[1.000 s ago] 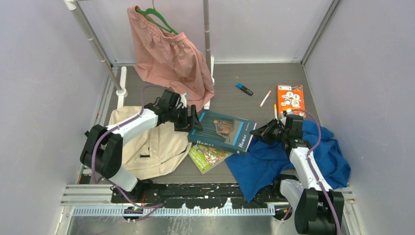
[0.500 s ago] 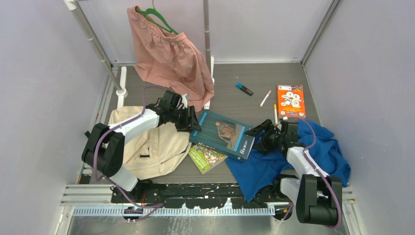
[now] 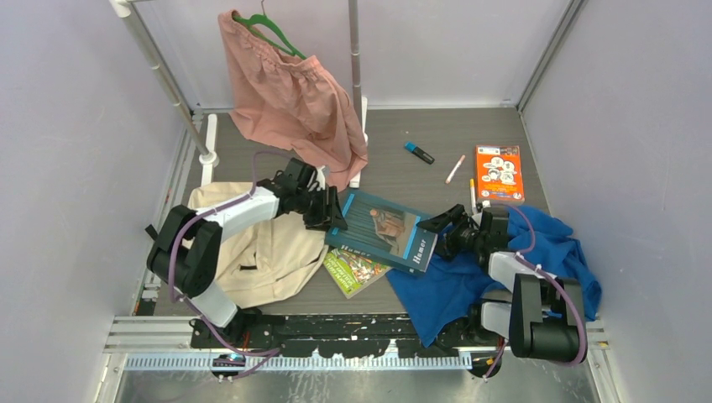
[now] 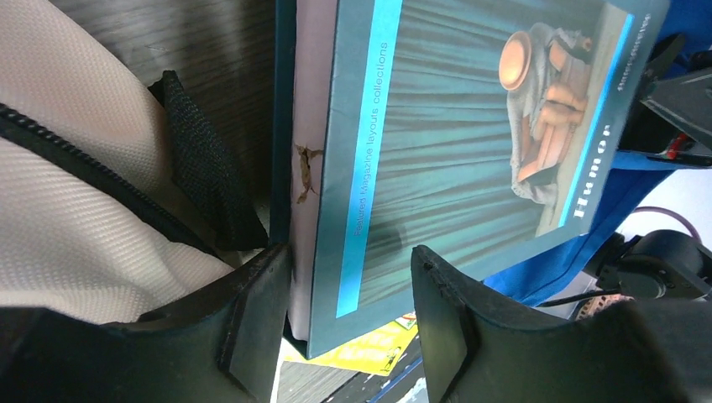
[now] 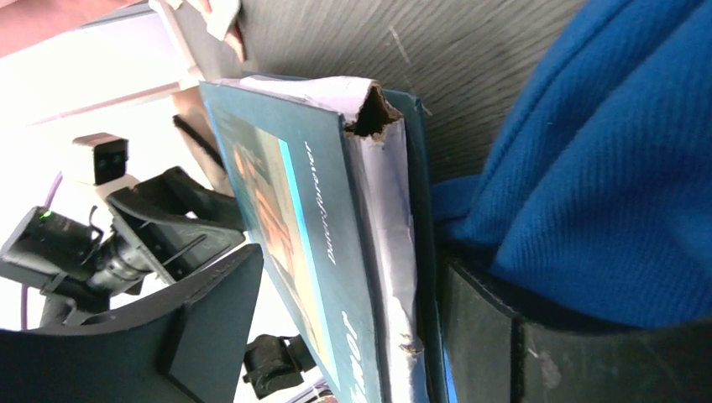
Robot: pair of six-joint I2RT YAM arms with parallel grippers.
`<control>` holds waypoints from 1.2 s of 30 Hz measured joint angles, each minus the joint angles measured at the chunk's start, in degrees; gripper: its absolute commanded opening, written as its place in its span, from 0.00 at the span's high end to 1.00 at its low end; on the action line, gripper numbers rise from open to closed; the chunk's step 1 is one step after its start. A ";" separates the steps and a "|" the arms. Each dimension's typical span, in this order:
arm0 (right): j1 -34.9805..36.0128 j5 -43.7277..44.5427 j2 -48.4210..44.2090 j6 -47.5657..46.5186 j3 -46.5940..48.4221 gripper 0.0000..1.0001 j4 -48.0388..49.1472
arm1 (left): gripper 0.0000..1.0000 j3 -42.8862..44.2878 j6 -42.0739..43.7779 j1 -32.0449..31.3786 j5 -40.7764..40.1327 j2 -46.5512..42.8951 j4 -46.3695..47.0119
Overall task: Pack the student bag
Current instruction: Pick up the book from the center of the board.
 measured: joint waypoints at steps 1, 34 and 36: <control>0.00 -0.79 0.15 0.83 -0.46 0.27 1.62 | 0.44 0.00 0.00 -0.17 0.00 0.31 0.02; 0.26 4.50 -24.37 -3.61 11.37 0.99 -23.71 | 0.24 10.14 0.07 -5.66 -19.37 -7.21 -12.41; 0.26 8.85 -26.62 -5.88 15.89 0.99 -29.46 | 0.23 12.00 -0.26 -5.60 -25.88 -8.76 -15.04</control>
